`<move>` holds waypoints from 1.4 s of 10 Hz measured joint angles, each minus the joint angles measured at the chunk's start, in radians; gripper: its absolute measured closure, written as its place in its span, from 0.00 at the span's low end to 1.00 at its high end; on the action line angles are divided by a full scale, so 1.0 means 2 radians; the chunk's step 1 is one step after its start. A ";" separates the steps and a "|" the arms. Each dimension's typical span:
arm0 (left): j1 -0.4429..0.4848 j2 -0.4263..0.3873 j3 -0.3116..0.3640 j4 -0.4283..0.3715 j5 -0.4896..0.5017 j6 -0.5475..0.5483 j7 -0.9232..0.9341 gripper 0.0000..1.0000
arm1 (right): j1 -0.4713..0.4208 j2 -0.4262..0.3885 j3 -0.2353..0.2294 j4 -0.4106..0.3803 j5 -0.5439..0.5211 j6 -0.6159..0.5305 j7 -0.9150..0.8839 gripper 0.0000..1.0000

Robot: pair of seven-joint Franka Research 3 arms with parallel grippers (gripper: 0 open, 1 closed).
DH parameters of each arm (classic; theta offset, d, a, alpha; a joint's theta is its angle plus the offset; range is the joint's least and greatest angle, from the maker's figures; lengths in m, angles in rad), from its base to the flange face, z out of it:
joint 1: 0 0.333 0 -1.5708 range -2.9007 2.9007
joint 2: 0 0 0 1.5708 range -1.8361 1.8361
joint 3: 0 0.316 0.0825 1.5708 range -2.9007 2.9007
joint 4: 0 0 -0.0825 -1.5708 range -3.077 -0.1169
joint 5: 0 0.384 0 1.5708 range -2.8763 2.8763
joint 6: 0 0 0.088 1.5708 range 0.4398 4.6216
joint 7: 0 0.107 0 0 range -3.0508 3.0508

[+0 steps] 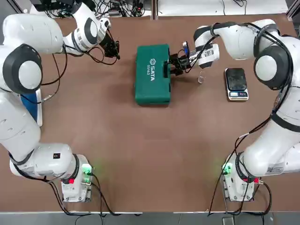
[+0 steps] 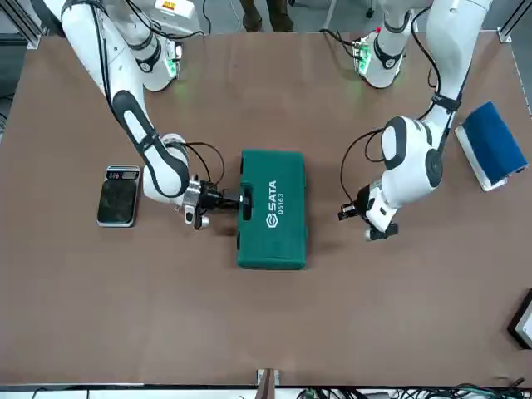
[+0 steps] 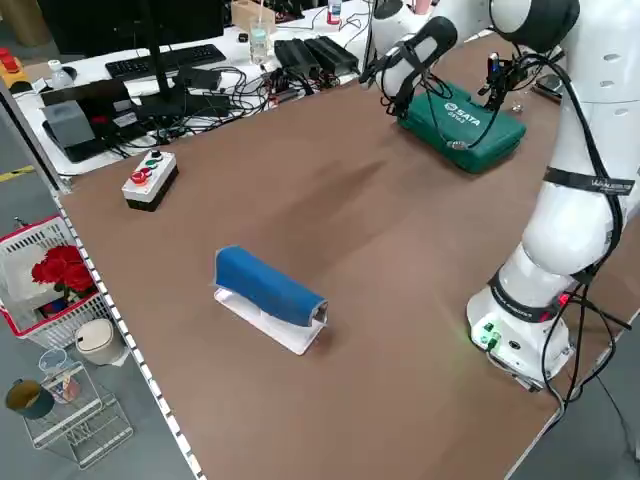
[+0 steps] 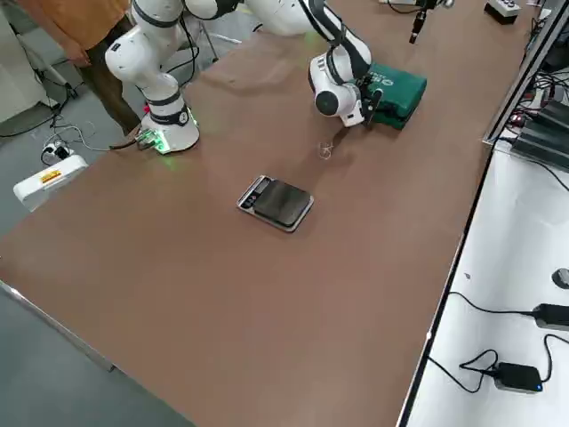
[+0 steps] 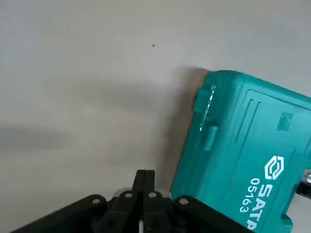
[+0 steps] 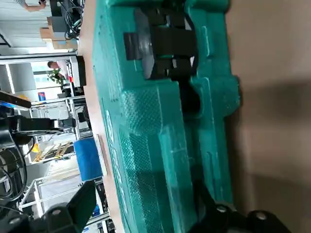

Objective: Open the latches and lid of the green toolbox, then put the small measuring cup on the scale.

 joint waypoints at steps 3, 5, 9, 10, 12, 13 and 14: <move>-0.003 0.008 -0.002 0.000 -0.012 0.000 0.016 0.99 | 0.001 0.007 0.000 0.002 0.003 0.007 -0.008 0.34; -0.009 0.009 -0.009 0.000 -0.012 0.000 0.020 0.99 | 0.001 0.010 -0.001 0.003 0.003 0.010 -0.009 0.55; -0.017 0.014 -0.014 -0.001 -0.012 0.000 0.029 0.99 | 0.000 0.010 -0.001 0.007 0.003 0.010 -0.002 0.74; -0.017 0.013 -0.016 0.000 -0.012 0.000 0.031 0.99 | 0.000 0.009 -0.001 0.010 0.003 0.010 0.004 0.77; -0.013 0.011 -0.016 0.000 -0.012 0.000 0.048 0.99 | 0.000 -0.001 0.000 0.016 0.001 0.009 0.023 0.78; -0.009 0.009 -0.016 -0.001 -0.012 -0.001 0.058 0.99 | 0.001 -0.010 0.001 0.017 -0.003 0.009 0.037 0.77; -0.006 0.009 -0.016 -0.001 -0.012 -0.003 0.062 0.99 | 0.001 -0.020 0.001 0.017 -0.013 0.009 0.056 0.77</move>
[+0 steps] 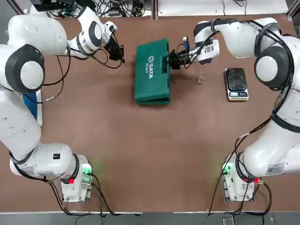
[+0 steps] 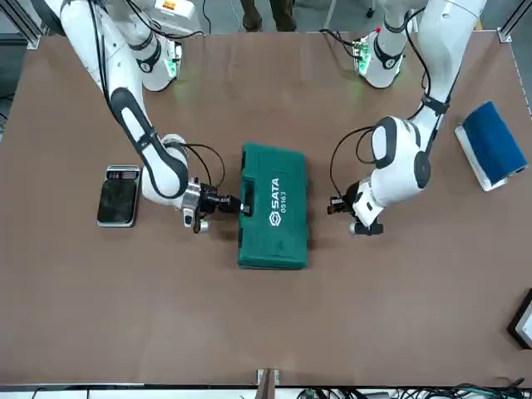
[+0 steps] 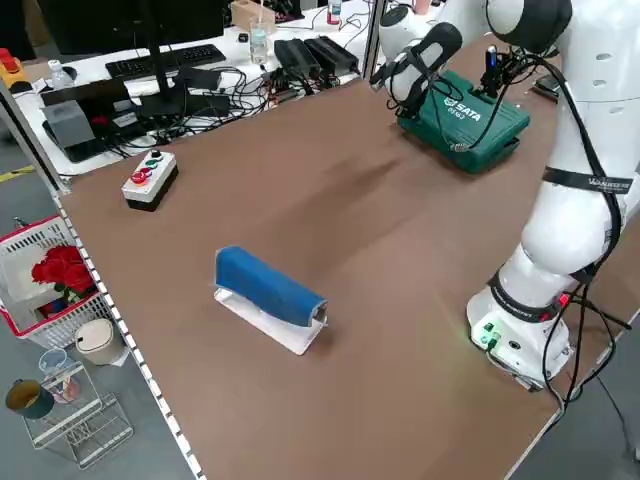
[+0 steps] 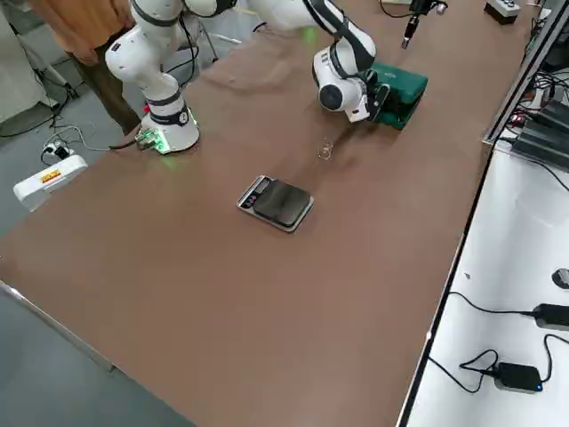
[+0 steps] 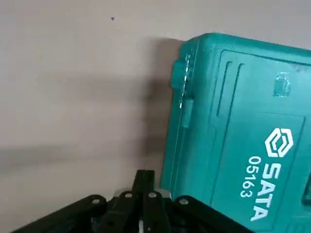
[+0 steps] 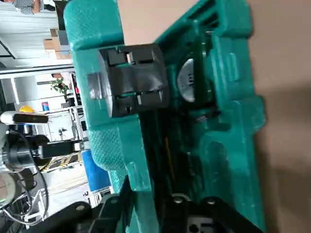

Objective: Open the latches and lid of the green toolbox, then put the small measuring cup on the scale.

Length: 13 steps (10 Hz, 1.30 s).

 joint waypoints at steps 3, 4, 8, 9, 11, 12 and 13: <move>0.014 -0.002 -0.005 0.000 -0.005 -0.021 0.011 0.99 | 0.003 -0.021 0.002 0.000 -0.009 0.000 0.035 0.75; 0.017 -0.002 -0.006 0.000 -0.015 -0.022 0.014 0.99 | 0.005 -0.026 0.002 0.000 -0.009 0.000 0.044 0.74; 0.018 -0.003 -0.010 0.000 -0.027 -0.023 0.017 0.99 | 0.010 -0.039 0.043 0.002 -0.009 0.060 0.089 0.72; 0.020 -0.004 -0.011 0.000 -0.030 -0.023 0.019 0.99 | 0.011 -0.041 0.053 0.005 -0.009 0.072 0.099 0.70; 0.030 -0.009 -0.024 0.000 -0.042 -0.023 0.021 0.99 | 0.011 -0.049 0.069 0.009 -0.009 0.094 0.120 0.65; 0.038 -0.011 -0.031 -0.001 -0.042 -0.024 0.021 0.99 | 0.011 -0.051 0.074 0.011 -0.009 0.097 0.130 0.62; 0.052 -0.014 -0.041 -0.003 -0.042 -0.026 0.022 0.99 | 0.012 -0.053 0.078 0.013 -0.009 0.097 0.140 0.51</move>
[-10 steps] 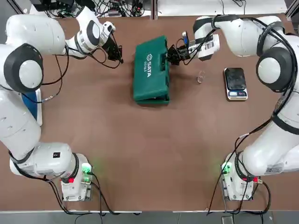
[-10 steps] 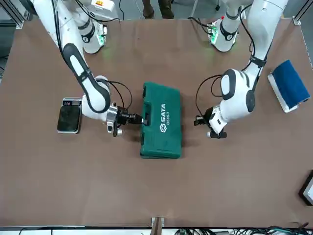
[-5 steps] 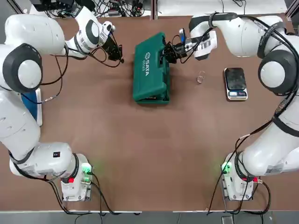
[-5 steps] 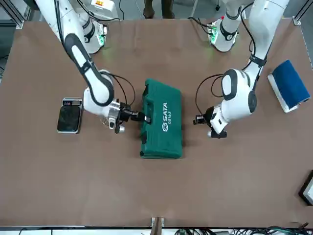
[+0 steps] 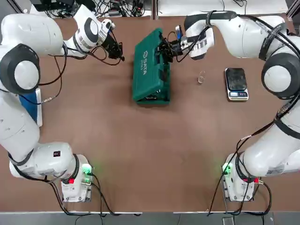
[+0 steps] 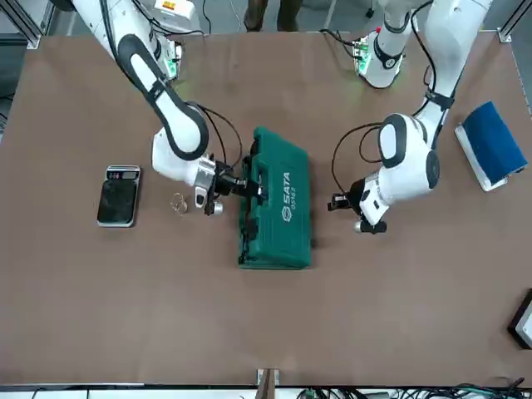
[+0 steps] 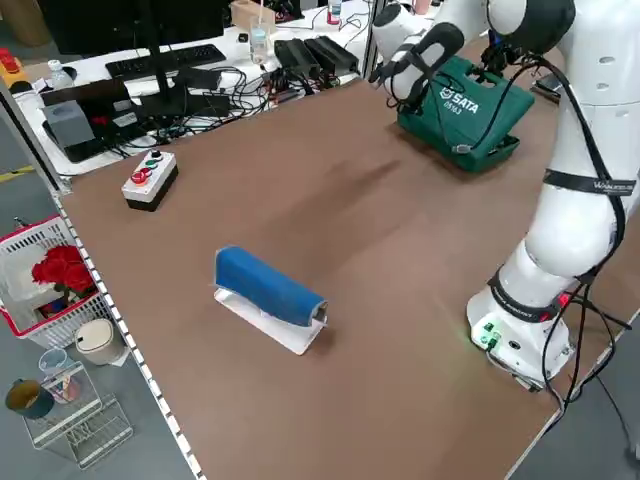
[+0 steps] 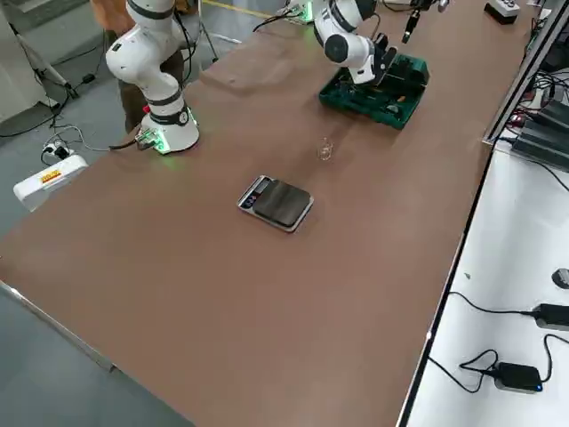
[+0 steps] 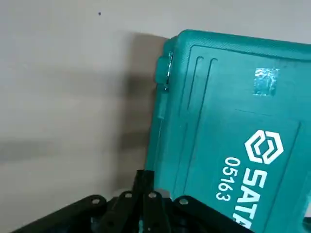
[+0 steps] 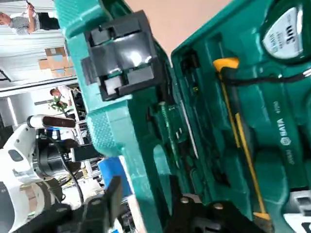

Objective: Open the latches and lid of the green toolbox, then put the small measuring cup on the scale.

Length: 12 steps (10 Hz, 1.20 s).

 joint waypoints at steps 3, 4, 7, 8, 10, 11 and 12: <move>0.035 -0.005 -0.020 -0.010 0.000 -0.011 0.018 0.99 | 0.001 -0.008 0.022 0.004 0.000 0.021 0.027 0.46; 0.036 -0.006 -0.021 -0.011 0.000 -0.011 0.018 0.99 | 0.001 -0.008 0.032 0.009 0.000 0.027 0.038 0.46; 0.036 -0.008 -0.023 -0.012 0.000 -0.011 0.018 0.99 | 0.004 -0.009 0.054 0.026 0.000 0.049 0.070 0.46; 0.036 -0.008 -0.023 -0.012 0.000 -0.011 0.018 0.99 | 0.006 -0.009 0.059 0.033 0.000 0.055 0.081 0.46; 0.036 -0.008 -0.023 -0.012 0.000 -0.011 0.018 0.99 | 0.013 -0.009 0.071 0.048 0.000 0.077 0.098 0.46; 0.037 -0.008 -0.023 -0.012 0.000 -0.011 0.018 0.99 | 0.019 -0.009 0.074 0.056 0.000 0.083 0.109 0.45; 0.037 -0.009 -0.023 -0.012 -0.002 -0.011 0.018 0.99 | 0.027 -0.010 0.076 0.064 0.000 0.093 0.116 0.44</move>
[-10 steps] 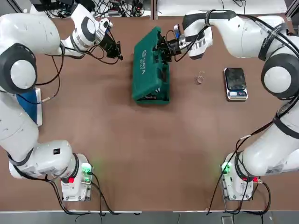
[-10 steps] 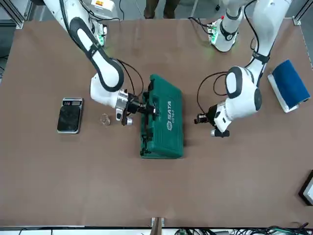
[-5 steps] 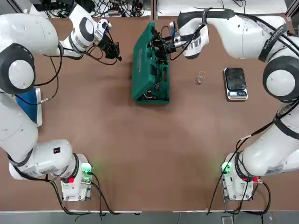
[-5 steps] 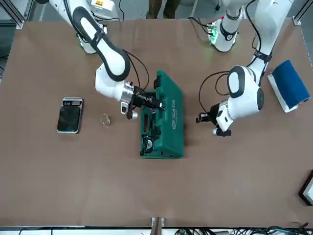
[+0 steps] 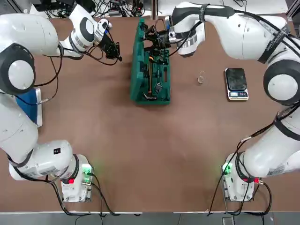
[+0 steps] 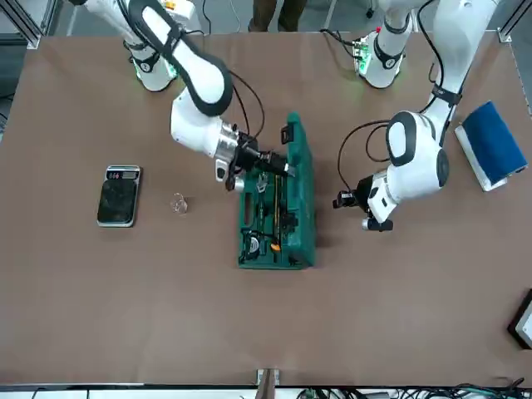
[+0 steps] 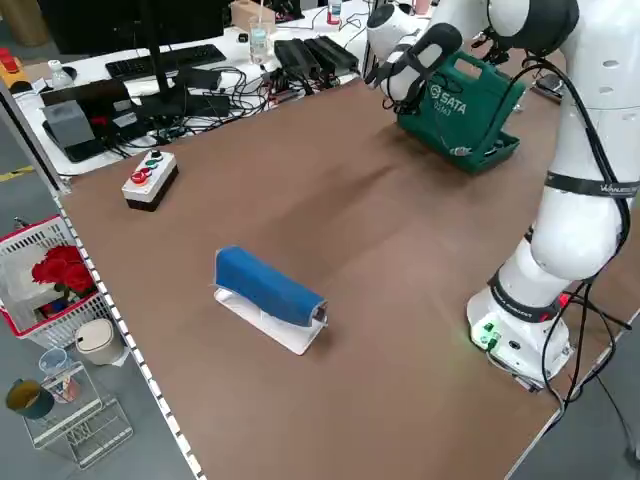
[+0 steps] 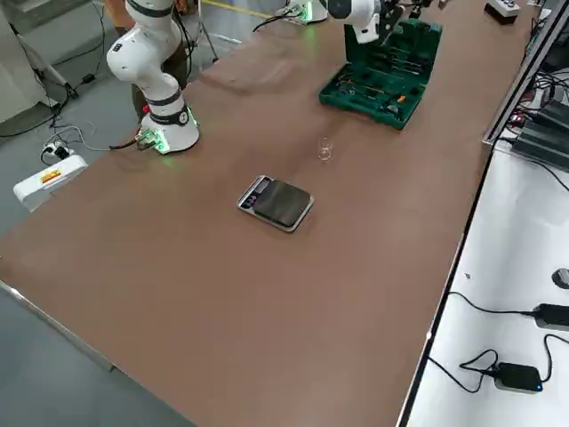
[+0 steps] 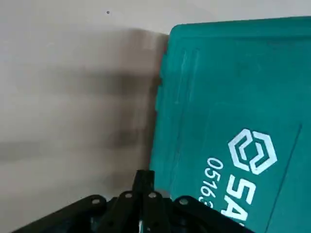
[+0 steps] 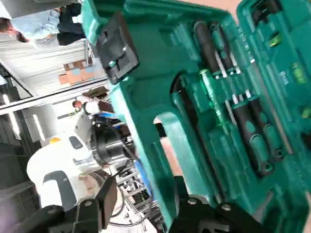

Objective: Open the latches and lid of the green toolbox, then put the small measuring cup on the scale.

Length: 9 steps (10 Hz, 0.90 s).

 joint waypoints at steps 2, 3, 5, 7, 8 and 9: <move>0.000 -0.005 0.000 0.000 -0.022 0.000 0.001 0.99 | 0.021 0.001 0.001 0.012 0.000 0.030 0.009 0.43; 0.000 -0.009 -0.002 0.000 -0.030 0.000 0.001 0.99 | 0.033 0.005 0.001 0.019 0.000 0.047 0.014 0.43; 0.000 -0.011 -0.005 0.000 -0.032 0.000 0.001 0.99 | 0.048 0.020 0.000 0.035 0.000 0.062 0.016 0.43; 0.005 -0.013 -0.005 0.000 -0.032 -0.009 0.006 0.99 | 0.058 0.038 0.000 0.056 0.001 0.068 0.016 0.43; 0.012 -0.015 -0.005 0.000 -0.032 -0.022 0.008 0.99 | 0.065 0.046 0.000 0.067 0.001 0.076 0.016 0.43; 0.020 -0.019 -0.005 0.000 -0.032 -0.031 0.011 0.99 | 0.073 0.052 0.000 0.077 0.002 0.084 0.016 0.43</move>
